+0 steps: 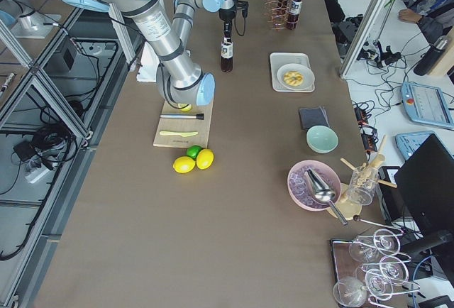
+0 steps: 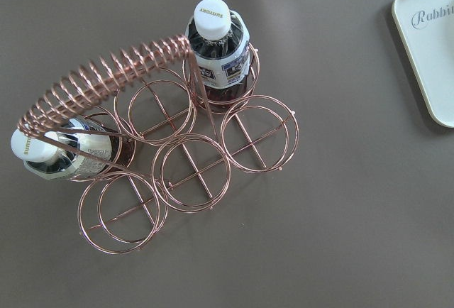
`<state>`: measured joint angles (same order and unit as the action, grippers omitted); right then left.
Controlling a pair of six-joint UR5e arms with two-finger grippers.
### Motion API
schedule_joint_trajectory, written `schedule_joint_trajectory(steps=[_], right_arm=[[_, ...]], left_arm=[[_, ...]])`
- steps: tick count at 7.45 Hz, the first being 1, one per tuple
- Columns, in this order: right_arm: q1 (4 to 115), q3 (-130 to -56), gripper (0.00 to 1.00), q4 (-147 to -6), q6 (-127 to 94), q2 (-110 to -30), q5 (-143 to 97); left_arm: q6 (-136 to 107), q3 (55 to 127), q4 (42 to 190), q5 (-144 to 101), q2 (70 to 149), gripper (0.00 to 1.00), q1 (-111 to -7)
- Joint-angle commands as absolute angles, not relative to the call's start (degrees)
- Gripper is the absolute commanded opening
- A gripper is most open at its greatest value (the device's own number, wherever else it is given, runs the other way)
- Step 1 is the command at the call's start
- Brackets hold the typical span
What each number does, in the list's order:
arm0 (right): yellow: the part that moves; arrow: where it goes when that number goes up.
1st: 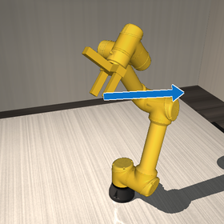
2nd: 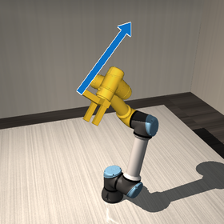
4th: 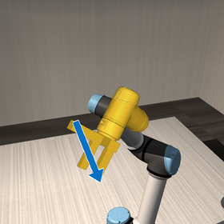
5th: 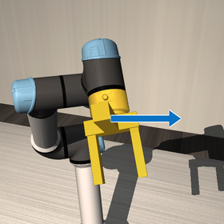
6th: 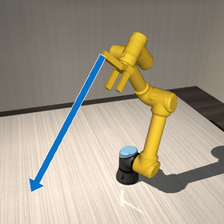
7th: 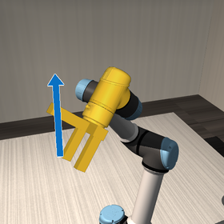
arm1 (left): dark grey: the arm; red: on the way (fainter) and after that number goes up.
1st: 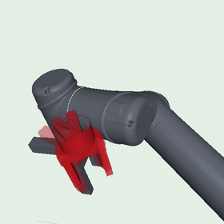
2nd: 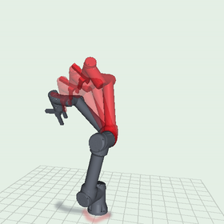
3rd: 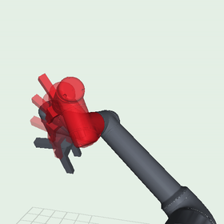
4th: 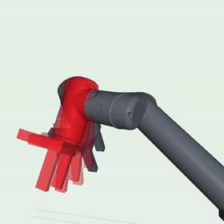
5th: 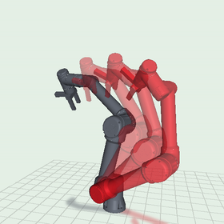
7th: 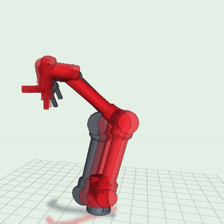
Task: Place tea on tray
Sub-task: 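Lower the right gripper over the bottle cap and grasp the bottle, then carry the bottle with the right gripper onto the white tray beside the plate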
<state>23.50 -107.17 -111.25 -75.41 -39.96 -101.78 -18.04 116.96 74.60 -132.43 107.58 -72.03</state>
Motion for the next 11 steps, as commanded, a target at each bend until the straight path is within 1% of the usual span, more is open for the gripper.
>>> schedule_joint_trajectory(steps=[1,2,3,4,5,6,8,10,11], right_arm=[[23.47,-107.14,0.55,-111.27,-75.41,-39.99,-101.78],[23.29,-107.05,0.57,-111.36,-75.41,-40.08,-101.78],[23.12,-106.96,0.56,-111.27,-75.41,-39.99,-101.78],[22.94,-106.96,0.44,-111.36,-75.41,-39.90,-101.78],[22.85,-106.88,0.21,-111.36,-75.41,-39.90,-101.78],[22.94,-106.88,0.00,-111.36,-75.32,-39.90,-101.78],[24.16,-106.88,0.00,-111.53,-73.83,-38.59,-101.95],[28.54,-106.27,0.00,-111.45,-69.81,-37.88,-102.48],[31.09,-103.56,0.00,-111.10,-68.13,-35.88,-103.35]], left_arm=[[-18.19,116.72,74.62,-133.15,107.67,0.97,-71.98],[-18.28,116.72,74.62,-133.15,107.67,0.97,-72.07],[-18.37,116.72,74.62,-133.15,107.67,0.97,-72.07],[-18.37,116.81,74.62,-133.15,107.58,0.97,-72.07],[-18.37,116.72,74.62,-133.15,107.58,0.97,-72.07],[-18.46,116.81,74.62,-133.15,107.58,0.97,-72.07],[-18.37,116.72,74.62,-133.15,107.58,0.97,-72.07],[-18.28,116.81,74.62,-133.24,107.49,0.97,-72.59],[-18.19,117.68,74.53,-133.16,107.49,0.97,-73.90]])
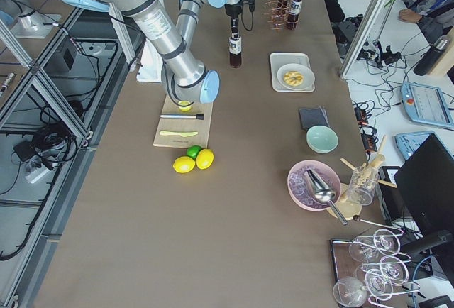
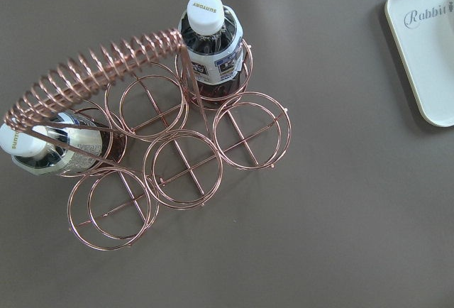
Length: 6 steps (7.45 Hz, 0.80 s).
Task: Place tea on tray
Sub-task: 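Carry the bottle with the right gripper onto the white tray beside the plate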
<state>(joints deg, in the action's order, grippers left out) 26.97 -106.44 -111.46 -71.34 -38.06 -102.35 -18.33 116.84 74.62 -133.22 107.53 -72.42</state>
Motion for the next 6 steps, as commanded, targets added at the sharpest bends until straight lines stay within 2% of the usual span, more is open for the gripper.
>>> schedule_joint_trajectory(steps=[1,3,4,6], right_arm=[[33.98,-97.36,0.00,-110.75,-68.03,-31.16,-104.66],[41.18,-76.67,0.00,-101.40,-66.46,-20.01,-112.45],[43.31,-67.68,0.00,-95.25,-66.10,-16.21,-113.37],[45.35,-57.02,0.00,-91.52,-62.15,-12.68,-113.99]], left_arm=[[-17.76,119.34,74.44,-133.24,105.66,0.97,-76.87],[-16.45,123.82,74.62,-133.15,97.60,0.97,-80.05],[-11.30,123.58,75.40,-133.24,93.90,0.97,-84.59],[-6.17,123.22,75.59,-133.33,89.85,0.97,-90.76]])
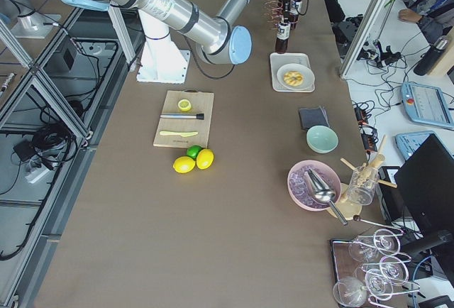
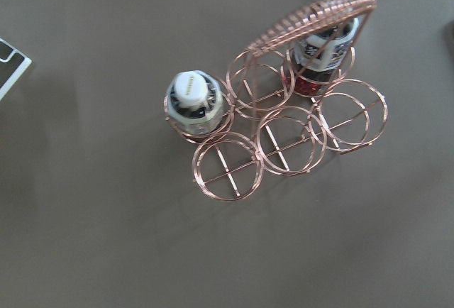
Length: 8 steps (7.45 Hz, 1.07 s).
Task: Place tea on tray
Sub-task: 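Carry the bottle with the right gripper onto the white tray beside the plate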
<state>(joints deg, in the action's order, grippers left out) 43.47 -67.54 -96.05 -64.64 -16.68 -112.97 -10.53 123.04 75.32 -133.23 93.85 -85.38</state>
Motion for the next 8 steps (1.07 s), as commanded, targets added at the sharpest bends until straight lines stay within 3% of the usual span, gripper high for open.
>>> schedule_joint_trajectory(steps=[1,3,8], right_arm=[[45.35,-47.90,0.00,-85.14,-62.40,-9.35,-113.99],[45.35,-43.52,0.00,-81.30,-62.05,-9.05,-114.08],[44.12,-41.92,0.00,-81.30,-60.56,-8.97,-114.70]], left_arm=[[-5.37,123.48,75.50,-134.72,88.69,0.97,-92.53],[-4.13,124.27,75.58,-135.70,86.50,0.97,-94.39],[-4.13,125.07,77.77,-135.79,83.77,0.97,-95.19]])
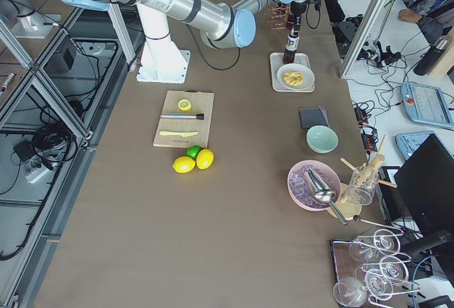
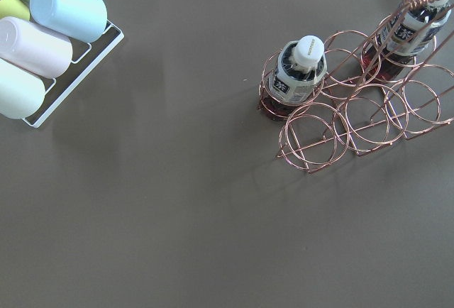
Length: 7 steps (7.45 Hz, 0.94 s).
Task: Place tea on tray
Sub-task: 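Carry the bottle with the right gripper onto the white tray beside the plate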
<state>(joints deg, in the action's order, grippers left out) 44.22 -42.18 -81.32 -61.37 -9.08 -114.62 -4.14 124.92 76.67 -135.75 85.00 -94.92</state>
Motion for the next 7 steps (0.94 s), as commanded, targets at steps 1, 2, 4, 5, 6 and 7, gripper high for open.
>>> schedule_joint_trajectory(steps=[1,2,4,5,6,7], right_arm=[[44.12,-41.92,0.74,-81.30,-59.95,-8.62,-114.70],[44.12,-41.92,1.00,-81.30,-59.85,-8.61,-114.70],[44.12,-42.18,1.00,-81.39,-59.94,-8.35,-114.87],[45.08,-44.45,1.00,-82.52,-59.59,-8.52,-116.96],[47.00,-50.04,1.00,-88.18,-56.72,-10.27,-119.24],[49.11,-59.67,1.00,-93.72,-50.95,-15.16,-119.88]], left_arm=[[-4.13,125.07,78.48,-135.79,83.24,0.97,-95.19],[-4.13,125.16,78.49,-135.79,83.23,0.97,-95.19],[-4.22,125.42,78.40,-137.18,83.15,0.97,-95.19],[-4.22,125.33,78.40,-138.24,83.06,0.97,-95.19],[-4.13,124.98,78.57,-138.08,81.93,0.97,-95.19],[-4.13,125.15,78.75,-137.82,81.83,0.97,-95.27]])
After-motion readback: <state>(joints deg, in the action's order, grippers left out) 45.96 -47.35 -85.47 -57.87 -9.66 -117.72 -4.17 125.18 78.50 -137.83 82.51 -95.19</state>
